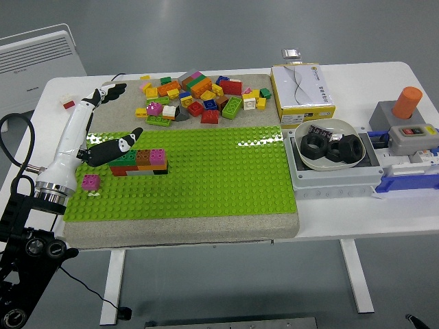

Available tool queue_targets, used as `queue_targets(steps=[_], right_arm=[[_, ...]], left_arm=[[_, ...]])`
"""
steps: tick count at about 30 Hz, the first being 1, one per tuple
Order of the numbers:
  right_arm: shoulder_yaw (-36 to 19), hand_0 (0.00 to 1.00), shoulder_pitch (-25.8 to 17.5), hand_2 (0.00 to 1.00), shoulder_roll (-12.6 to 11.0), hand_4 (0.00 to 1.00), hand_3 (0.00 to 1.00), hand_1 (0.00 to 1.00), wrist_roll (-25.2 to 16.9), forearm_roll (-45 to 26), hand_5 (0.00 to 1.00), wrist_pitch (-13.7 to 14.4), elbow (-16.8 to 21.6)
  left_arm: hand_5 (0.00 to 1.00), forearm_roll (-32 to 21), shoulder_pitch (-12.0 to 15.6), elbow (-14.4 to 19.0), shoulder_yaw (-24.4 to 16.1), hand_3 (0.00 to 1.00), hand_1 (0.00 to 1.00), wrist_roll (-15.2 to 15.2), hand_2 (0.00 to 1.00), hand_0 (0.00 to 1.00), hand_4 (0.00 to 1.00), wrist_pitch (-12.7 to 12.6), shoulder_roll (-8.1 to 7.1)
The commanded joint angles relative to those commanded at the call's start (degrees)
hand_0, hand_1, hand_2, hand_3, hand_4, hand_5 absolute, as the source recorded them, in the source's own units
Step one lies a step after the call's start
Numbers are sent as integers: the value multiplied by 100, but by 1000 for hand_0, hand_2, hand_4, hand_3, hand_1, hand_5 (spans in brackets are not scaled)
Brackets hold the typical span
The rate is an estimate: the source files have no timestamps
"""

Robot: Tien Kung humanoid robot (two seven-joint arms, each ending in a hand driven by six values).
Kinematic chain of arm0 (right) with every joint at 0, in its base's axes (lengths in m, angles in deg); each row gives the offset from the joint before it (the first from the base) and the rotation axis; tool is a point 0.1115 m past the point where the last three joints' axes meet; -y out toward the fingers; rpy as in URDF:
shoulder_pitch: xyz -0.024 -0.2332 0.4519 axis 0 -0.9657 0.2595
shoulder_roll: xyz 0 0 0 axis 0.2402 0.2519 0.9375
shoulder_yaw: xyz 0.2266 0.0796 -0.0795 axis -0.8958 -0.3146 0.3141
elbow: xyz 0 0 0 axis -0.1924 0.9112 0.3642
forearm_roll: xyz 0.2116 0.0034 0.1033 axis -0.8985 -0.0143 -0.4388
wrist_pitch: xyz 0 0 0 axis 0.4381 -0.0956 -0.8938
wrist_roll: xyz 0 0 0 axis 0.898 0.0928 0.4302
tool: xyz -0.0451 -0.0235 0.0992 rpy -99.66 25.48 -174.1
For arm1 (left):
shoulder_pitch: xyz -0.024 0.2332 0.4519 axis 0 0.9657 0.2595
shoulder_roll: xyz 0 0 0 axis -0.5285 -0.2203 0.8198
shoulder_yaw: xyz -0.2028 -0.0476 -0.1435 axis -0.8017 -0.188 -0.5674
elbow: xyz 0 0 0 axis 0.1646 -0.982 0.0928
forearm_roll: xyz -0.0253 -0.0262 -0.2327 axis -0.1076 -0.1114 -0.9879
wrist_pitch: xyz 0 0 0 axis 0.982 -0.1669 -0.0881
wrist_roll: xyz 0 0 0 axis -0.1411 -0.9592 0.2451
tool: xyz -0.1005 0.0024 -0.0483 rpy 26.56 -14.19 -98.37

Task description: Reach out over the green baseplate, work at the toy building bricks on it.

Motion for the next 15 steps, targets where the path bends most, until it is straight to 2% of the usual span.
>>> queue_targets(steps=[1, 2, 6, 7, 8, 13, 14, 15], right_arm=[[0, 675, 0, 677, 1, 691, 682, 632, -7, 0, 926, 1, -11], [0, 675, -1, 677, 1, 696, 683, 633, -12, 0, 932, 2, -20], [0, 675, -1, 677, 1, 696, 683, 633, -21, 0, 932, 7, -38], [0, 675, -1, 677, 1, 696, 683, 633, -22, 0, 932, 9, -41], [0, 675, 0, 677, 1, 691, 686, 632, -21, 0, 902, 13, -45], [0, 675, 7, 677, 1, 691, 686, 632, -4, 0, 902, 37, -58], [0, 675, 8, 677, 0, 713, 690, 632, -1, 0, 911, 41, -59], [0, 675, 8, 677, -1, 713, 690, 632, 3, 0, 911, 44, -60]], left_arm=[[2, -178, 5, -20, 31, 898, 643, -135, 718, 683, 823, -91, 21], [2, -339, 12, -36, 51, 938, 413, -262, 653, 431, 877, -165, 37], [2, -908, 31, -72, 61, 938, 413, -651, 653, 431, 877, -324, 56], [2, -1011, 32, -77, 53, 938, 413, -691, 653, 431, 877, -339, 56], [2, -1113, 33, -86, 44, 949, 275, -722, 556, 359, 946, -347, 57], [2, -1142, 33, -135, 62, 949, 275, -707, 556, 359, 946, -313, 65], [2, -1126, 31, -146, 74, 968, 249, -696, 359, 419, 983, -307, 67], [2, -1101, 29, -156, 86, 968, 249, -682, 359, 419, 983, -302, 69]])
